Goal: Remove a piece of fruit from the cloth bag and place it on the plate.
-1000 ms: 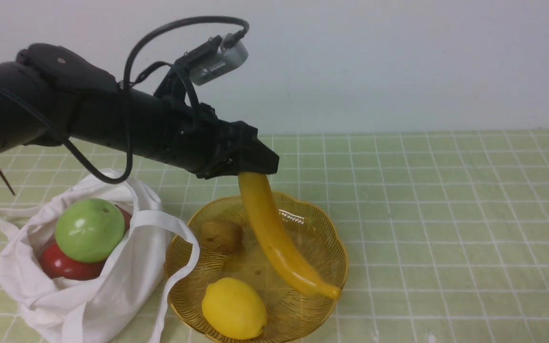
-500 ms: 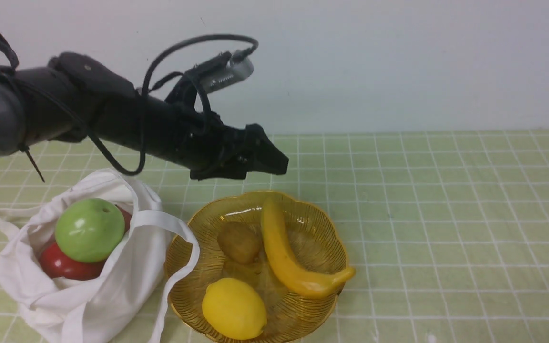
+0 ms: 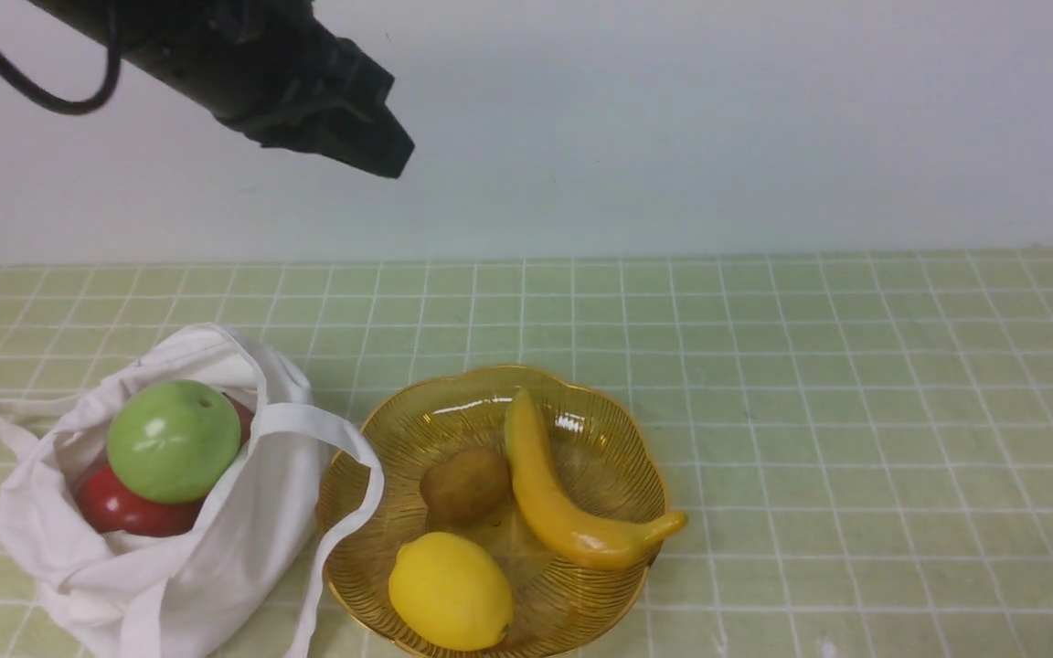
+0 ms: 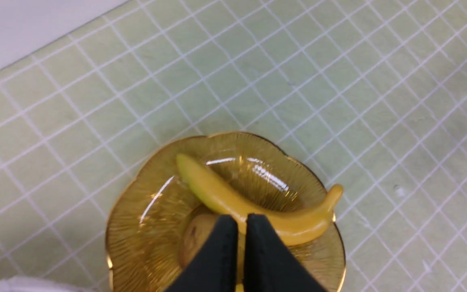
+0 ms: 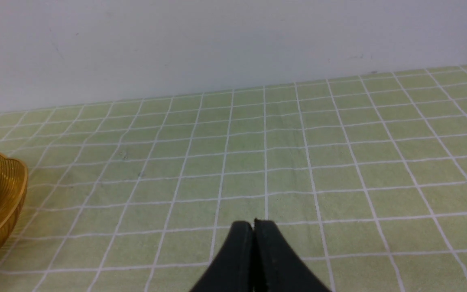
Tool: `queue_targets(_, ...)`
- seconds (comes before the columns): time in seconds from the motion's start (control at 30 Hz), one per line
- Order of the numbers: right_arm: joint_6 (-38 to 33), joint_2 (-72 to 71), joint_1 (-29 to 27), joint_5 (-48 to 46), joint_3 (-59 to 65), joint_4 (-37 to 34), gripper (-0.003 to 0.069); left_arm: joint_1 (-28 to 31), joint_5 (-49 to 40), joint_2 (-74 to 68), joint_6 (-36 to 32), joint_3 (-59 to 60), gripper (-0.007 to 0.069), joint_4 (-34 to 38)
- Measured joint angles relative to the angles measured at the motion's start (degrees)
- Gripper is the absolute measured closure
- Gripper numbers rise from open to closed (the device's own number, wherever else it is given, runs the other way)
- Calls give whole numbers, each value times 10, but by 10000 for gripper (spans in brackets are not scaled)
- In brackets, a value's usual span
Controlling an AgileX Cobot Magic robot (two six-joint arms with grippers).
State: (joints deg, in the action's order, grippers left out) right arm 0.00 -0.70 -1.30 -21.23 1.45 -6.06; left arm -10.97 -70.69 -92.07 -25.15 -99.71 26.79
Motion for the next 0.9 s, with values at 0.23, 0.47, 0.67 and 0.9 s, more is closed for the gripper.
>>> queue_targets(0.23,0,0,0,0,0,0,673,0,-1,142,19,139,632,-23)
queue_targets(0.47,0,0,0,0,0,0,673,0,15,309,-51,395,632,24)
queue_targets(0.67,0,0,0,0,0,0,673,0,168,447,-121,592,632,90)
queue_targets(0.9,0,0,0,0,0,0,673,0,379,577,-126,731,632,194)
